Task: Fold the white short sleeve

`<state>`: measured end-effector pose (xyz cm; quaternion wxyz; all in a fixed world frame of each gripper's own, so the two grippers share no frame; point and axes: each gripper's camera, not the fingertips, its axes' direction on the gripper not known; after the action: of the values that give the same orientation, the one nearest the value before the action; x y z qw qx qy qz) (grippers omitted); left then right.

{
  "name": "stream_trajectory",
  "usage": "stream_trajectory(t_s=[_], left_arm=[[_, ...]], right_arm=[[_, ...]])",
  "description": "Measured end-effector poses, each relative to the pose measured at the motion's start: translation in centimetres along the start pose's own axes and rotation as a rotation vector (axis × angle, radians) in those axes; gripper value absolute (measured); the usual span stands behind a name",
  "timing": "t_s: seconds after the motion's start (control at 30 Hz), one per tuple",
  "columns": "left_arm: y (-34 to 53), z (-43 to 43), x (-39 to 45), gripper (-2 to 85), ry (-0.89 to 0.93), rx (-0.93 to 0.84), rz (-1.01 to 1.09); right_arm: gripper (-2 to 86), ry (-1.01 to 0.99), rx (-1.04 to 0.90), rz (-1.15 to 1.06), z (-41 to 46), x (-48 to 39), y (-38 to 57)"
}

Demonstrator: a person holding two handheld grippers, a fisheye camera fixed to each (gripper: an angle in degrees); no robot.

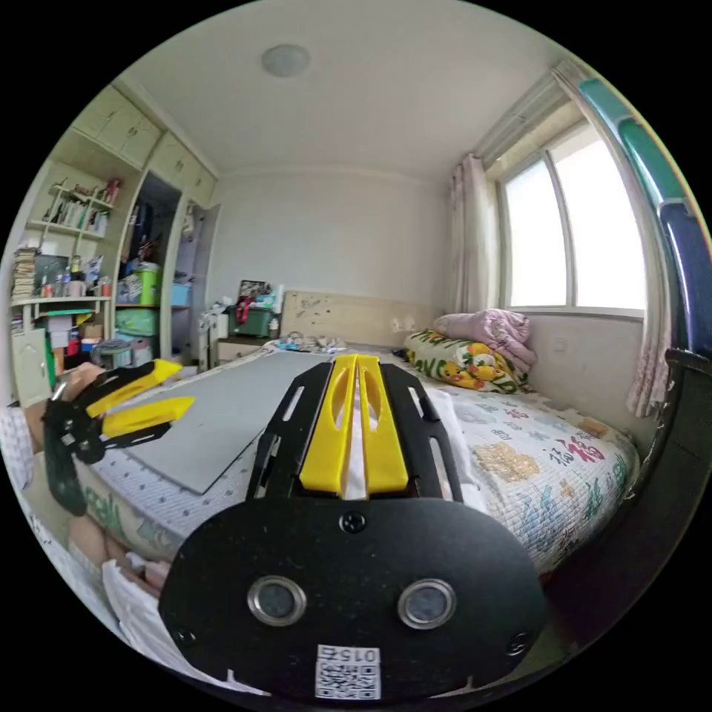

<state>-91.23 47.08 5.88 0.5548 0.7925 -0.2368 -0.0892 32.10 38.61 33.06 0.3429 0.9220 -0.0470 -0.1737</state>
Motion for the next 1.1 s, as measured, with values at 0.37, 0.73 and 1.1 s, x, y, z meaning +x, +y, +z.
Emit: stream_trajectory(t_s=[0.37,0.73,1.1], left_arm=[[18.2,-2.2,-1.3,10.2,0.821,-0.004,-0.826],[35.7,-5.6,15.4,10.8,1.363,0.093,-1.44],[39.5,-4.9,21.0,10.5,1.413,0.153,-1.502]], right_arm=[[-0.4,-0.207,-0.256,-0.061,-9.7,-16.3,13.2],[13.3,-0.416,-0.383,-0.196,-6.6,-32.4,22.2],[5.5,0.013,-0.428,-0.431,-1.8,-39.9,28.7]])
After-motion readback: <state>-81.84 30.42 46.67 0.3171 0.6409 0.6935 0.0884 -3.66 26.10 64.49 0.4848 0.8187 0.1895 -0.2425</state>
